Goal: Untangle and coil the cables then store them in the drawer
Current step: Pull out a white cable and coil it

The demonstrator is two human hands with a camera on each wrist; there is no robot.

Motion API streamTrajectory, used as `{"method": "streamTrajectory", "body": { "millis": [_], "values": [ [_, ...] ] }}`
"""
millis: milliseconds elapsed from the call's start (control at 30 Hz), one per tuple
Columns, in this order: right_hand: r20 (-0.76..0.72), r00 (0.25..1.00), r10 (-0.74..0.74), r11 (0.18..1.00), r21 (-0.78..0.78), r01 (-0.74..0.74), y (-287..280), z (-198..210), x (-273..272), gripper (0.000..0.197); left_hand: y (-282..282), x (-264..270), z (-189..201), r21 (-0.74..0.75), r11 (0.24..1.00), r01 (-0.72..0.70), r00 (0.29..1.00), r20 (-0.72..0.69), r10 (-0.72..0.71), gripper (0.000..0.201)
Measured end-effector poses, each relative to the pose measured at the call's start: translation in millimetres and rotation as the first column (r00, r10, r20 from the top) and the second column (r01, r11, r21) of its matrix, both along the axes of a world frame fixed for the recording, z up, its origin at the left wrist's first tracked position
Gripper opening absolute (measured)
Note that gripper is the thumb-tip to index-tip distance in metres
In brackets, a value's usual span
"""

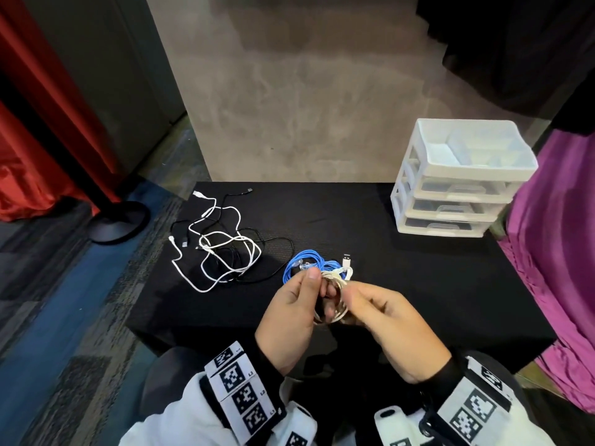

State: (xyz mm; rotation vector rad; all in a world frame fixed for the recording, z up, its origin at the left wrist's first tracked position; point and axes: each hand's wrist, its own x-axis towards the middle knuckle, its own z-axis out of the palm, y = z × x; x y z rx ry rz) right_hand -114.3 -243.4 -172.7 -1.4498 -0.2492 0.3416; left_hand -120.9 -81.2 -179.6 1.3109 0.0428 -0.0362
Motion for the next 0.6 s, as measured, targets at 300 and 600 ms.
{"method": "streamTrajectory", "body": {
  "millis": [300,600],
  "values": [
    [-0.113,0.984,-0.137,0.984,0.103,0.148,5,-1,-1,0.029,-2,6,-24,0.412,0.872,-0.266,0.950,0.264,0.165,0.035],
    [-0.320,0.943,0.090,0.841,0.532,0.100,7,4,-2,0.052,-2,13,-27,0.503,0.827,-0.250,0.932,0.358,0.064,0.040]
  ]
}}
